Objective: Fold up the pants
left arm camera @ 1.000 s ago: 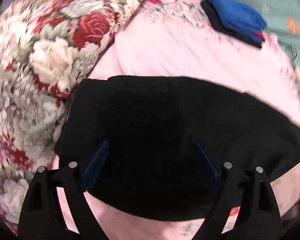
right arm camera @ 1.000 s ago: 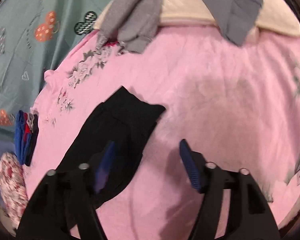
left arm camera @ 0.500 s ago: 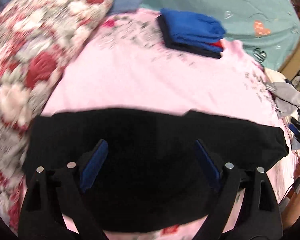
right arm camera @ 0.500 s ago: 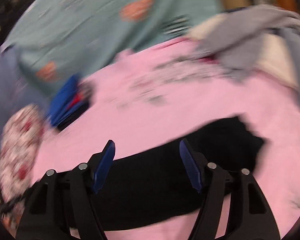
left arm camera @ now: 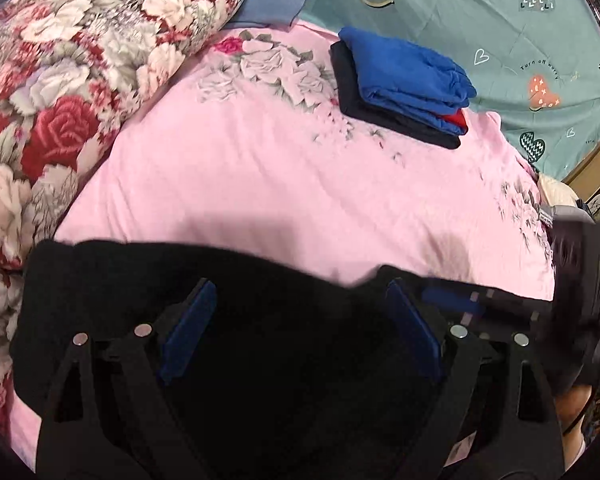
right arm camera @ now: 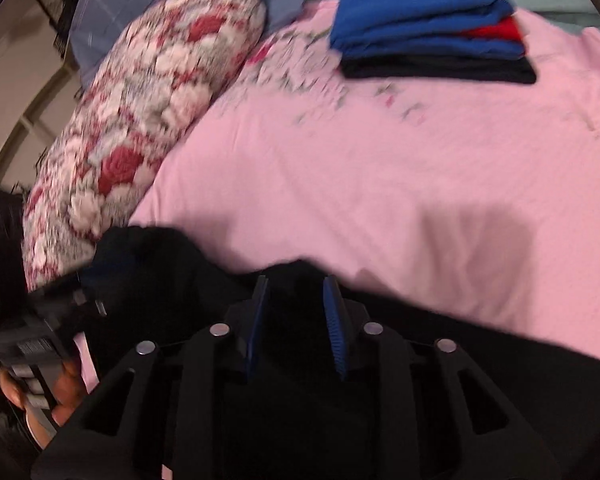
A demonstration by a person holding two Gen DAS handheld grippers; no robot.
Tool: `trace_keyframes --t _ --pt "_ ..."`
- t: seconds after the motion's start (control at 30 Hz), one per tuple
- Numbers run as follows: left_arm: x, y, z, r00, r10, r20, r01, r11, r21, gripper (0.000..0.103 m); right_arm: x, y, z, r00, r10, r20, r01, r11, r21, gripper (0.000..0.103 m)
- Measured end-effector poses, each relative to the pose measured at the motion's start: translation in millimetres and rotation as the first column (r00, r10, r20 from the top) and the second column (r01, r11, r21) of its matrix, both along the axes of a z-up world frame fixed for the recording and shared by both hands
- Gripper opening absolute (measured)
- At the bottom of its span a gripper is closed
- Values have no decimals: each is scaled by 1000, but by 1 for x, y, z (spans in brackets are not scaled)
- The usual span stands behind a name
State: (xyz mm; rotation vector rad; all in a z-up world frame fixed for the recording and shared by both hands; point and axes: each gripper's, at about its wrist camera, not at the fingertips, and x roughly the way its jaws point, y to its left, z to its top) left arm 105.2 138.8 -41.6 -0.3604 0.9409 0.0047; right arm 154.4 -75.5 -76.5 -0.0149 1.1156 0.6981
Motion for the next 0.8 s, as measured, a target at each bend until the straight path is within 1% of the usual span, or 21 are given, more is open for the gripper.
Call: trace_keyframes --t 0.1,0.17,0.27,0.3,0.33,0.37,0.43,0.53,0.57,0.63,0.67,0.7,0.73,0.77,0.8 --pt "14 -10 -10 999 -30 -32 30 1000 0 89 -16 -5 -12 999 31 -12 -32 999 -27 28" --pt "18 -19 -24 995 -61 -83 61 998 -3 89 -19 -12 -12 1000 26 -4 -26 999 -31 27" --pt "12 -26 -44 987 -92 -135 97 995 33 89 -15 -18 -6 1000 8 6 -8 999 -40 26" --pt "10 -26 -47 986 -95 -139 100 994 36 89 -12 -18 -4 1000 5 14 -5 999 -41 26" --pt "5 -25 -48 987 -98 -126 104 994 40 89 -9 -18 0 1000 0 26 1 999 -40 26" --pt "2 -23 -48 988 -97 -120 103 994 45 89 -3 -18 3 999 -7 43 9 999 -41 29" --pt "0 -20 -48 989 -92 -119 97 995 37 89 7 -13 5 998 -13 69 16 999 -50 29" --pt "-2 -16 -49 990 -83 -117 87 996 24 89 18 5 -1 999 27 46 -23 996 -88 29" --pt "-3 -17 -49 990 -84 -117 88 996 26 89 18 14 -6 997 70 33 -65 991 -114 30" --pt "-4 -18 -49 989 -91 -118 97 994 41 89 17 24 -12 994 99 47 -90 982 -164 30" --pt "-4 -19 -49 989 -93 -116 99 994 46 89 17 26 -13 993 105 61 -94 981 -169 30" --pt "-5 -19 -49 989 -94 -114 100 994 47 89 17 28 -12 992 114 62 -102 980 -170 28" --pt "-5 -19 -48 989 -93 -113 99 994 44 89 18 27 -12 991 123 54 -113 981 -159 24" --pt "-5 -18 -48 989 -93 -113 98 995 37 89 21 27 -11 991 130 42 -123 982 -142 14" --pt "-6 -17 -48 989 -93 -113 97 995 33 89 22 26 -11 991 130 41 -123 983 -139 7"
